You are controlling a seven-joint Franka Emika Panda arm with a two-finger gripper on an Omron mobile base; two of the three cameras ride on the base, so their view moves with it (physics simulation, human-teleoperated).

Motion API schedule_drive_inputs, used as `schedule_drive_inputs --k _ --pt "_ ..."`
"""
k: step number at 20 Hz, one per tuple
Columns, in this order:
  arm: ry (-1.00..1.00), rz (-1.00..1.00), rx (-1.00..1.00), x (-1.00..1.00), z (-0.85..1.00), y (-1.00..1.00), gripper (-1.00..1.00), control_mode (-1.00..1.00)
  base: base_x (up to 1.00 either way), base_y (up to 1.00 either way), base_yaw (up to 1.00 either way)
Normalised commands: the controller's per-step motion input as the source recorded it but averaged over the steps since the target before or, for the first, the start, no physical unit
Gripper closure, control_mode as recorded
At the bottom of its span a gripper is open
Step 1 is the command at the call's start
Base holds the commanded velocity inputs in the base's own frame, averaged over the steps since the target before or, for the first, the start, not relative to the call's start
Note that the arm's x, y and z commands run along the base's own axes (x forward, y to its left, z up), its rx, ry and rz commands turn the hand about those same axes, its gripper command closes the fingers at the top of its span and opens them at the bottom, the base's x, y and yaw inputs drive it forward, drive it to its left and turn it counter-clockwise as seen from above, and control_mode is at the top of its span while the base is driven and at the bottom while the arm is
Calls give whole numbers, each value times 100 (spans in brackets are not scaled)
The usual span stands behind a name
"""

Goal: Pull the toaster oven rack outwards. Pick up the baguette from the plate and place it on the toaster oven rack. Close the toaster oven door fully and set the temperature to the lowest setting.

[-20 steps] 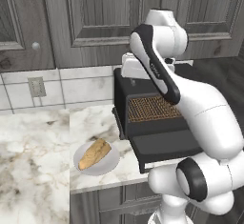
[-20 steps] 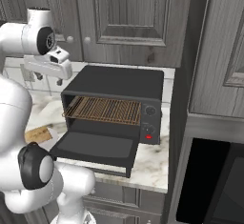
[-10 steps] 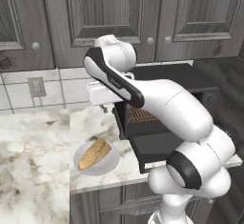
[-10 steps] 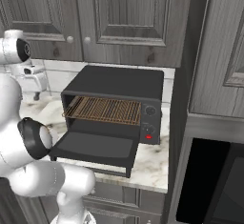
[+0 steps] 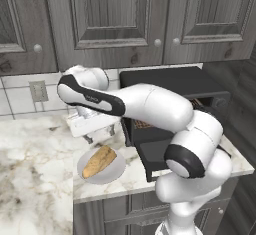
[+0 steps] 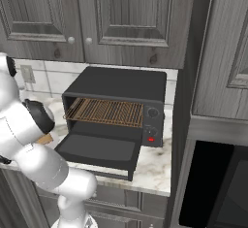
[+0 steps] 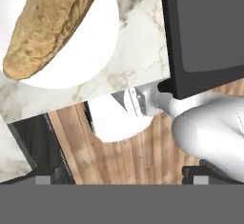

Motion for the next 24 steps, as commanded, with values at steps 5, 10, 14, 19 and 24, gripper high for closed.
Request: schedule_drive_inputs --k 5,10,14,19,24 --pt "-20 -12 2 0 -56 0 -100 -100 0 0 0" --pt "-31 -39 0 1 -1 0 -100 -100 0 0 0" --pt "-37 -31 0 13 -7 0 -100 -100 0 0 0" --pt "-16 1 -1 1 -9 -1 -100 -100 0 0 0" --pt "0 5 0 8 -8 0 -100 -100 0 0 0"
